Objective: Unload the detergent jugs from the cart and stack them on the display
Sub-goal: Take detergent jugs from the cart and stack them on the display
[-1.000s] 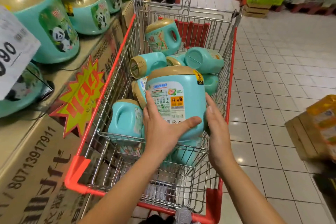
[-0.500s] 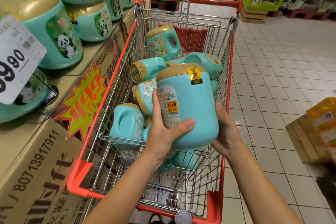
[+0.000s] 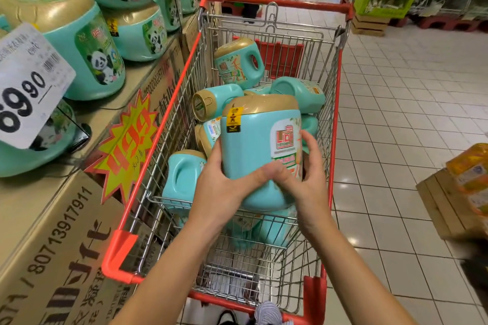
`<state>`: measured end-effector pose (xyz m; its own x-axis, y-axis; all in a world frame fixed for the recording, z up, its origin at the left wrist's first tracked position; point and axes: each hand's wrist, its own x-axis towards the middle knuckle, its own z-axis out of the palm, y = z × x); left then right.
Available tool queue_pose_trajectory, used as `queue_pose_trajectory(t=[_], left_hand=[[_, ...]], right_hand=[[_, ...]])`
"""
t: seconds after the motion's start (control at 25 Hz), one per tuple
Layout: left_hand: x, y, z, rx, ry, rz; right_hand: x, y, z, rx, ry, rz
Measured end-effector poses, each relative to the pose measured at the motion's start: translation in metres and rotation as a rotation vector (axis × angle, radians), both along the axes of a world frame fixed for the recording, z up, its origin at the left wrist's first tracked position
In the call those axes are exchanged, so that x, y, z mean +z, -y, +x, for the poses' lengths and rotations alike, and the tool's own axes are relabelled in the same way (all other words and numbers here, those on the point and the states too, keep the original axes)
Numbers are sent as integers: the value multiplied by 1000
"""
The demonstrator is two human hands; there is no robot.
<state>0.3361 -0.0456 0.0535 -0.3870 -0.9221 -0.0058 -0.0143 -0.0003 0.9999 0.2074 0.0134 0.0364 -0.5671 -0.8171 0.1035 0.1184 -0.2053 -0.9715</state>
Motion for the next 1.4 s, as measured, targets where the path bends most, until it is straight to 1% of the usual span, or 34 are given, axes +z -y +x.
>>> queue_pose_trajectory(t=[0.04,0.12,0.16,0.28,0.32,0.4,0.48,0.6,0.68,0.76,0.84,0.92,1.0,1.12,1.28,1.4], left_hand=[[0,1,0,45,15,-4],[-3,5,4,87,-17,31],[-5,8,8,75,-68,70],[-9,14,15,20,-247,185],[-10,16,16,3,-292,202],[-11,17,17,-44,-347,204],[-13,18,18,-85,-378,210],[-17,15,22,-59,-336,162],[-20,11,25,62,-264,94],[-23,5,30,174,-251,62],[-25,0,36,208,-271,70],[-24,-9,43,256,-271,85],[-20,-22,49,349,-250,65],[-15,-49,61,543,-239,43],[-7,-97,89,811,-307,67],[0,-134,119,950,-364,25]], right_hand=[[-3,-1,4,2,-37,-7],[-4,-2,5,-16,-37,-25],[-3,-1,1,-45,-22,-21],[1,2,-18,-225,-37,27],[2,4,-23,-235,-39,56],[4,10,-26,-138,42,124],[4,12,-24,-40,138,131],[5,10,-18,-103,173,100],[7,11,-10,-149,196,105],[8,11,0,-170,210,120],[5,10,9,-187,171,114],[1,8,16,-185,83,111],[0,9,22,-115,74,106],[0,10,33,58,91,108],[10,2,65,404,32,105],[16,-10,99,637,-13,82]])
